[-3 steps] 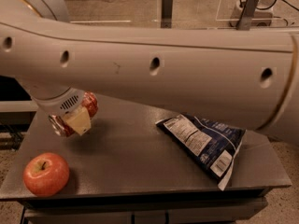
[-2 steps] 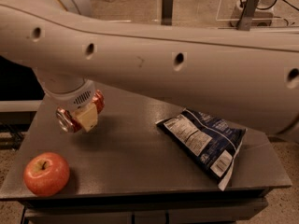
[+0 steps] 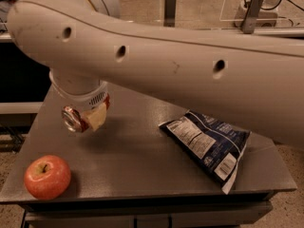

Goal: Move coke can near apple

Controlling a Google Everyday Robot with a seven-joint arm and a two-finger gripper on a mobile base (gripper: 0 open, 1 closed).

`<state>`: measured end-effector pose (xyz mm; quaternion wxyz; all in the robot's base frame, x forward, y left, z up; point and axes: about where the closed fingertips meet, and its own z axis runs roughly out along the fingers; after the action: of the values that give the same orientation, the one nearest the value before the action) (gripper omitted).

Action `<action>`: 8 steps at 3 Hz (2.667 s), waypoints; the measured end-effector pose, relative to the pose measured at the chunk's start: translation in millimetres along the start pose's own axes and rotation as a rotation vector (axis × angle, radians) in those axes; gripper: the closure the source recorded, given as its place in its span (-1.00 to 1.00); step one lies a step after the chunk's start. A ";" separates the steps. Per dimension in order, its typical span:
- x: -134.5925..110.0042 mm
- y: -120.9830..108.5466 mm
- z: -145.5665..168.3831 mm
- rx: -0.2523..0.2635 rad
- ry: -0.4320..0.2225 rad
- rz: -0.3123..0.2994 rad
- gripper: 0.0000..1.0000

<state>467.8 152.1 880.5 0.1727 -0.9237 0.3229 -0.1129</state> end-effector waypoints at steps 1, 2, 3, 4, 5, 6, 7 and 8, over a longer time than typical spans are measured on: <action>0.1 2.3 2.7 -0.023 0.007 -0.050 1.00; -9.0 11.3 8.9 -0.045 -0.006 -0.173 1.00; -30.7 23.6 11.2 -0.033 -0.058 -0.333 1.00; -31.7 23.3 9.2 -0.028 -0.059 -0.416 1.00; -44.4 24.1 18.6 -0.095 -0.079 -0.454 1.00; -62.1 23.5 36.4 -0.185 -0.086 -0.489 0.63; -64.1 23.9 35.5 -0.190 -0.084 -0.494 0.17; -64.5 23.6 34.2 -0.187 -0.082 -0.495 -0.30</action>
Offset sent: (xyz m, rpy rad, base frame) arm -0.0205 0.0004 -0.0323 -0.1667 -0.0172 0.3550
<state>416.2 184.2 833.7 0.0665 -0.9903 0.0892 -0.0837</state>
